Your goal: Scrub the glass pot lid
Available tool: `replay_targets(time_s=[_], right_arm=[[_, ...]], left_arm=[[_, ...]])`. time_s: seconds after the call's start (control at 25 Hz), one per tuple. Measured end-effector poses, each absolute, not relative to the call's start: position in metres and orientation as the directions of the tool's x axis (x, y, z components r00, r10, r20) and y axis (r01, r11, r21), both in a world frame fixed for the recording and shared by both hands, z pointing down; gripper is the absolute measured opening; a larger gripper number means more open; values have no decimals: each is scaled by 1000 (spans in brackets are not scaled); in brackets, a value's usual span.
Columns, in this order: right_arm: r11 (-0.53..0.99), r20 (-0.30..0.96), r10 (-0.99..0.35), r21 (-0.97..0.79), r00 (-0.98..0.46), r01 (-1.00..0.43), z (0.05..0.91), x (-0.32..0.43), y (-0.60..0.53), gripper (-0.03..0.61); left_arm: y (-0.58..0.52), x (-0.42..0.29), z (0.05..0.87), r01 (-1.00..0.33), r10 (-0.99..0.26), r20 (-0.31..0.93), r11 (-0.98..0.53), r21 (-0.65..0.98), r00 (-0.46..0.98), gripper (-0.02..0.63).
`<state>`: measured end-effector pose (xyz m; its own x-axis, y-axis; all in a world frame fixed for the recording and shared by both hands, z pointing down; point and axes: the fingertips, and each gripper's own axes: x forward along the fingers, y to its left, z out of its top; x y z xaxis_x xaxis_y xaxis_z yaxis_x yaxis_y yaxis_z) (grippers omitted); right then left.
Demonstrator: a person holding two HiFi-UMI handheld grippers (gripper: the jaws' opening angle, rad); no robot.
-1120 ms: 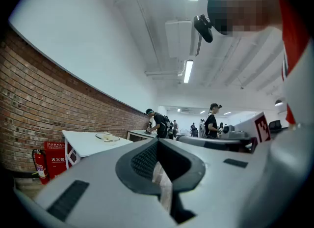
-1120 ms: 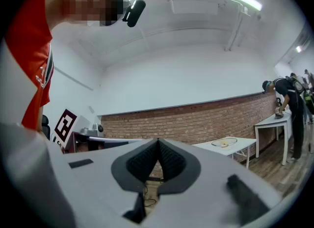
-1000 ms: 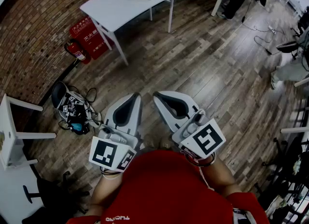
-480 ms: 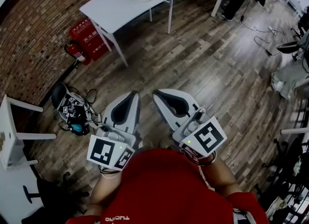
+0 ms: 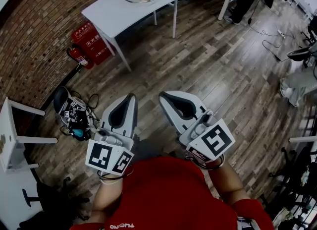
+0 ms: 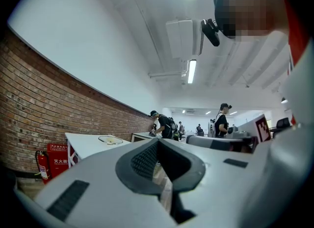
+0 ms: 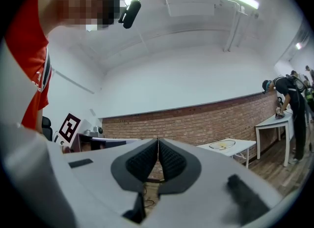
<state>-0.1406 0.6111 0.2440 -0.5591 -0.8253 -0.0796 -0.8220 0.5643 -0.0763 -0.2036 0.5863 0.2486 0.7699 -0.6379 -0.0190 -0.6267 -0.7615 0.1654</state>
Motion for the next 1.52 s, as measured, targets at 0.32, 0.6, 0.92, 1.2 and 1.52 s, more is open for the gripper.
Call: replay_targets(time_s=[0.32,0.6,0.92,1.2,1.52], right_arm=[[571,-83,-821,-65,-566,-819,242,-126,591,31],[547,-67,-836,-39,-544,-836,247,-110,548,31],[536,-40,-844,-22,-535,-844,249,-96,458,30],[542,-76,-839,-14,-539,-841,239,-92,354,31],[515,-42,-856,4,-514,-857,241,-70,258,31]], left_arm=[[566,-187,249,-622,-633,-17,-766,163,774,17],[516,-171,255,-609,-623,-37,-775,170,781,17],[426,-158,257,-614,-628,-49,-772,164,777,17],[324,-157,254,-626,-640,-63,-764,155,765,17],[224,-140,249,-608,-623,-68,-778,158,779,17]])
